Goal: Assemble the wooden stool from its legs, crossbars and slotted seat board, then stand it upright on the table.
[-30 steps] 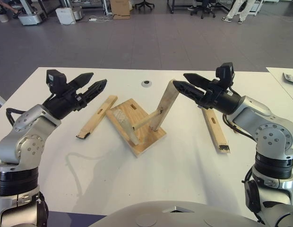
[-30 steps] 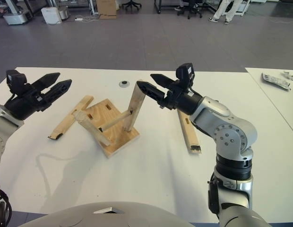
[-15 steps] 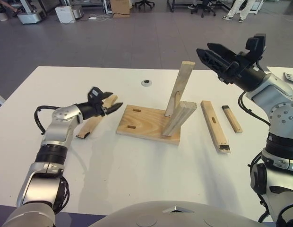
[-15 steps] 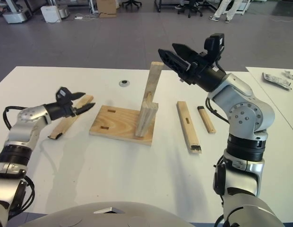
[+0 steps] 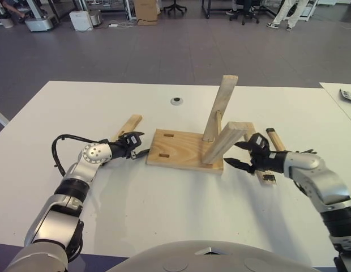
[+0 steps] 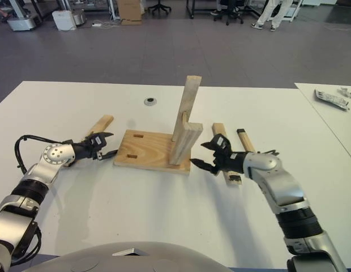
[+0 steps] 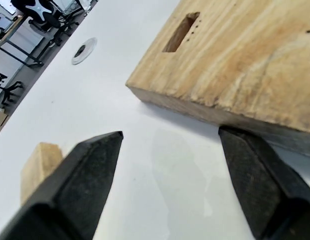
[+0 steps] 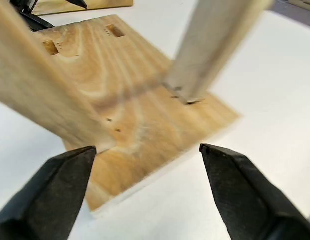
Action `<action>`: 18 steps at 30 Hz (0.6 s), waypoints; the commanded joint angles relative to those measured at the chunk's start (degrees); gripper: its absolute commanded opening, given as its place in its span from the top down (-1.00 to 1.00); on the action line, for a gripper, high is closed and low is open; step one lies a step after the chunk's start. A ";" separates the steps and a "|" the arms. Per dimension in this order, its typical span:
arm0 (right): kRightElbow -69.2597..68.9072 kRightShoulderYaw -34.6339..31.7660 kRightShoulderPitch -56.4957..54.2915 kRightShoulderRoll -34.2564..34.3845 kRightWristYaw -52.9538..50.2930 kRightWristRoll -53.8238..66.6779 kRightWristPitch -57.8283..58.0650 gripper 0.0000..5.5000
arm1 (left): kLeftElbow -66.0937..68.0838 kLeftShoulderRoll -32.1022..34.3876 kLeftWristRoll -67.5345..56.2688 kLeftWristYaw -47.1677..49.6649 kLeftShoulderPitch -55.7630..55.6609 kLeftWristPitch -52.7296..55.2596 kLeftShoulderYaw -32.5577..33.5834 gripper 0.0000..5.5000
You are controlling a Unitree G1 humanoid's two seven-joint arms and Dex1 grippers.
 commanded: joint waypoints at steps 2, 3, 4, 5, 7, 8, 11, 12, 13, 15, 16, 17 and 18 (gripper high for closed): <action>4.74 2.45 -0.67 2.75 1.72 -2.12 -3.54 -0.42 | -17.54 4.42 -3.96 -9.43 13.15 8.05 -2.57 -0.29; 6.19 2.07 -1.08 2.48 2.45 -2.30 -4.01 -0.42 | -23.39 6.11 -5.66 -10.86 16.52 10.29 -2.96 -0.29; 7.50 1.97 -1.39 1.95 3.29 -2.76 -4.68 -0.42 | -28.40 7.54 -7.08 -12.00 19.33 12.40 -3.28 -0.29; 8.89 1.90 -1.58 0.99 4.33 -3.54 -5.68 -0.42 | -33.31 9.03 -8.36 -13.06 22.00 14.63 -3.61 -0.29; 11.81 0.91 -2.80 -1.07 6.00 -4.91 -7.87 -0.42 | -40.15 11.73 -10.26 -14.78 25.29 18.70 -3.65 -0.29; 13.02 -0.12 -3.72 -1.78 6.46 -5.01 -8.66 -0.42 | -42.11 13.33 -11.10 -15.87 26.27 20.27 -3.08 -0.29; 13.91 -3.79 -5.20 -3.11 7.75 -3.20 -9.52 -0.42 | -44.89 18.76 -15.56 -19.62 27.09 24.55 2.76 -0.29; 13.02 -4.89 -4.62 -3.90 8.43 -2.60 -9.30 -0.42 | -43.45 20.19 -16.01 -20.05 25.43 24.69 5.39 -0.29; 11.68 -5.69 -3.38 -5.00 9.53 -1.99 -8.90 -0.42 | -40.60 21.04 -15.30 -19.81 22.42 24.20 7.23 -0.29; 7.65 -6.72 0.77 -7.95 12.69 -0.68 -7.45 -0.42 | -30.81 21.04 -9.67 -17.93 13.02 19.97 7.48 -0.29; 5.73 -7.01 2.56 -8.92 13.85 -0.02 -6.62 -0.42 | -25.78 19.71 -7.18 -16.73 8.84 17.46 6.79 -0.29; 4.50 -7.04 3.46 -9.32 14.58 0.42 -5.98 -0.42 | -22.22 18.55 -5.71 -16.06 6.31 15.63 6.31 -0.29; 2.93 -6.61 4.21 -9.26 15.07 0.94 -5.11 -0.42 | -16.40 16.81 -2.12 -14.84 3.38 11.99 4.04 -0.29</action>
